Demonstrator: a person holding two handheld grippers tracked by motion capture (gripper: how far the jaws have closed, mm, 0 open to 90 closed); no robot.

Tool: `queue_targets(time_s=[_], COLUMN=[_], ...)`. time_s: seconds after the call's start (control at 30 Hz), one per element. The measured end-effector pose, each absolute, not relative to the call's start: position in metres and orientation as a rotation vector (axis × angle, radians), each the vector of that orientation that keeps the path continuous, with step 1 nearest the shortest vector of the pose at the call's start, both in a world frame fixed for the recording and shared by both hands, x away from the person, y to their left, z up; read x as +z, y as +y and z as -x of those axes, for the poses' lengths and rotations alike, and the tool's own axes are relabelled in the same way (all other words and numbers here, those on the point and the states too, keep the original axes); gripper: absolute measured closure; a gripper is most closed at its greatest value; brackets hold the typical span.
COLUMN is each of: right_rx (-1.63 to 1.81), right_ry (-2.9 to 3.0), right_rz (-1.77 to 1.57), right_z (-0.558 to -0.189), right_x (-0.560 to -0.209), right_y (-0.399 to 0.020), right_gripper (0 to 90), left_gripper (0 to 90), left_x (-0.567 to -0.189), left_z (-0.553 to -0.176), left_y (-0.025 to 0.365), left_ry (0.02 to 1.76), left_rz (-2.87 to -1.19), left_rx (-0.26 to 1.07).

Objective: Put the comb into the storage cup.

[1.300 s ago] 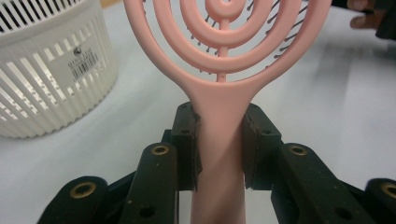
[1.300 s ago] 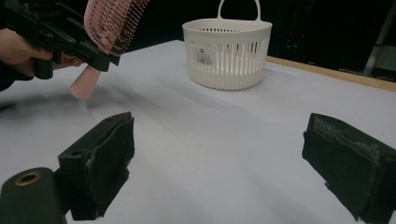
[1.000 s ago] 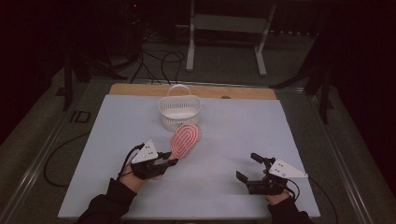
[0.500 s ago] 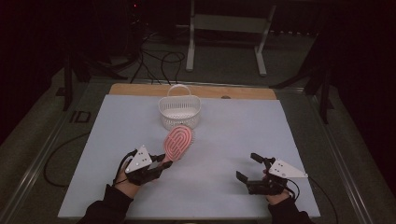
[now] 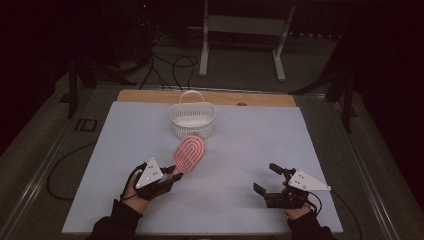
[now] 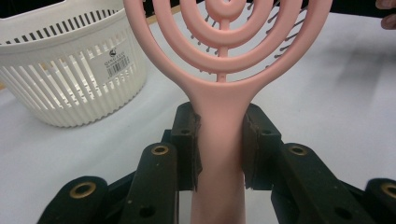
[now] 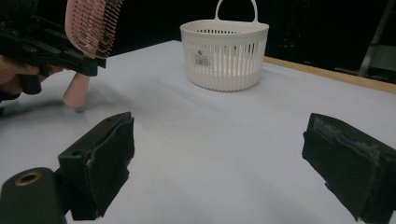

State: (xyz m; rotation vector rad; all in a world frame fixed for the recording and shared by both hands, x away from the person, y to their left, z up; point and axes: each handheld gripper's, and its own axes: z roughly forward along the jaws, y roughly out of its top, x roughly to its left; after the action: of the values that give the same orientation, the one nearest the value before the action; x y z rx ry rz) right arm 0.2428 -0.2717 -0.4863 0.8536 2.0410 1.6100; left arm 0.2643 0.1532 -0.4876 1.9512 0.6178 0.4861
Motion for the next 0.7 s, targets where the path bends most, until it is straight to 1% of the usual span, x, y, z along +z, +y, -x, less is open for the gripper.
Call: queue_targets(time_s=[0.17, 0.7], right_rx=[1.581, 1.534], right_ry=[2.053, 2.087], right_rz=[-0.832, -0.801], right_z=[-0.240, -0.231], right_x=[-0.478, -0.434], right_y=[-0.267, -0.251], right_gripper=[8.8, 8.8], left_gripper=[70.9, 71.0], left_x=[-0.486, -0.485], left_z=[-0.263, -0.262], left_y=[0.156, 0.158], left_ry=[0.630, 0.636], left_rz=[-1.941, -1.928], left_rx=[0.489, 0.495])
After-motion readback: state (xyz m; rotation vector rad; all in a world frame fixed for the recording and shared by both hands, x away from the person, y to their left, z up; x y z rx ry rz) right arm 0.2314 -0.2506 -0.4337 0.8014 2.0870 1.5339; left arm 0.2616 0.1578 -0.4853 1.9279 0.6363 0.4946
